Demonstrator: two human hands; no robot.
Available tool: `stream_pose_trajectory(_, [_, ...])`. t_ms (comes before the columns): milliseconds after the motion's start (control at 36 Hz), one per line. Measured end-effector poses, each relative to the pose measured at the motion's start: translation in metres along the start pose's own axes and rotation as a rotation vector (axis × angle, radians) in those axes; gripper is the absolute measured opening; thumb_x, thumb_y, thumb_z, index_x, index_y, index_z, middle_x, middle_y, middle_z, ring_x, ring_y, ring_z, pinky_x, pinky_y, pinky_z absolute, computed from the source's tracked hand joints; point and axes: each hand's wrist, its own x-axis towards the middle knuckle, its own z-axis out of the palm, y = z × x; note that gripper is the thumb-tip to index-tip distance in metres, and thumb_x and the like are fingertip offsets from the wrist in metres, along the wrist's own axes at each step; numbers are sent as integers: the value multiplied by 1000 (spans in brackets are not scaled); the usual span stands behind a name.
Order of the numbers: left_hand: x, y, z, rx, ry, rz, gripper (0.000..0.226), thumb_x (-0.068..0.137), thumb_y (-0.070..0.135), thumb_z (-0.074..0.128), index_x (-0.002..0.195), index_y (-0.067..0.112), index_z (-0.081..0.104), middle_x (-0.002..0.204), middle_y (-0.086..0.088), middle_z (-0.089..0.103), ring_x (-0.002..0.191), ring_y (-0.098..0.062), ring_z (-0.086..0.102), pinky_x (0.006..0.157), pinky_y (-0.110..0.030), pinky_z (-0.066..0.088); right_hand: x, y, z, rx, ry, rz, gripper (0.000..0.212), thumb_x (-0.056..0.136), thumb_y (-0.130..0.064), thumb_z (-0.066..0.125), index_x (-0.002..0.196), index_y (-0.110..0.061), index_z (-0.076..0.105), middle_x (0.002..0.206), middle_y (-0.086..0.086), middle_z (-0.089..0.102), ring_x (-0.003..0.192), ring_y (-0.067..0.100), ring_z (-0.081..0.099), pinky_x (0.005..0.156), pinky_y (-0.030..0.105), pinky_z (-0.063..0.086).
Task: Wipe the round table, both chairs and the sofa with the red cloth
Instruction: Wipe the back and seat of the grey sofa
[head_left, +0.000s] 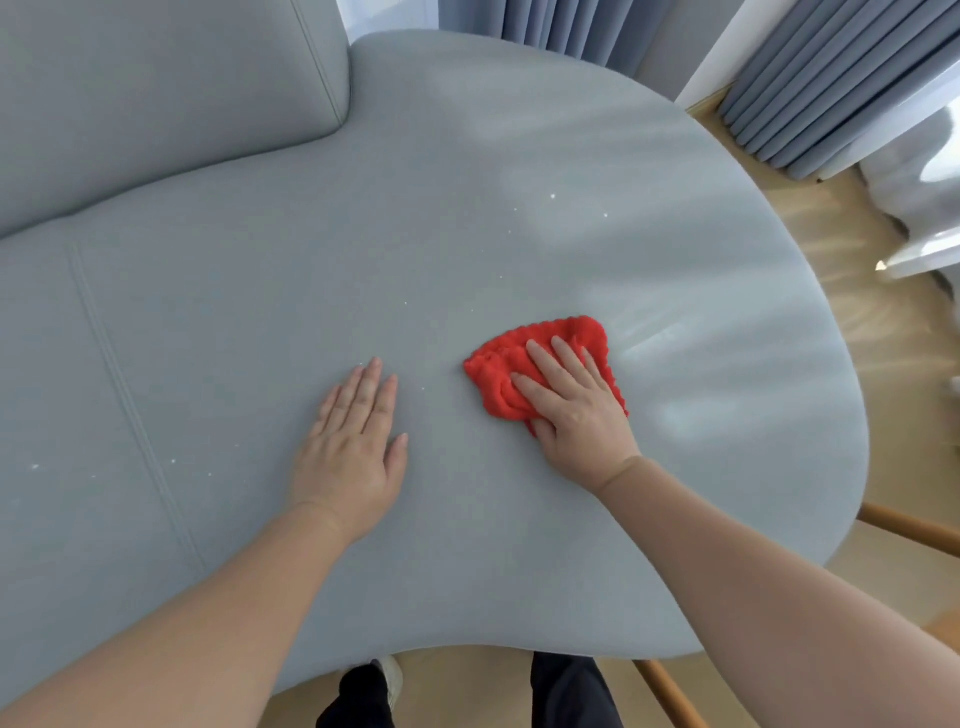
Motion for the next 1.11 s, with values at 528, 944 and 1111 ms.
stream_pose_trajectory(528, [39,-54,6,-28,71,-182,67,90,38,28,141,-5,33,150,-21,28,139,-33,27,116,-28,-2,107,93,-23,-43,241,408,52,82,-22,42,128,-8,61,144,20,46,134,49,36,113,53,26])
stream_pose_trajectory(944, [39,-63,23,-42,133,-125,67,86,32,35,142,-2,31,150,-19,29,141,-30,21,118,-39,9,180,167,-48,-125,253,585,42,81,-36,41,115,-17,59,136,6,52,128,32,41,110,51,28])
stream_pose_trajectory(1111, [41,-63,22,-41,161,-127,66,85,32,34,141,-4,33,149,-18,30,140,-31,22,118,-40,10,219,176,-71,-48,287,743,38,86,-39,39,103,-11,58,123,12,57,117,37,49,103,50,36])
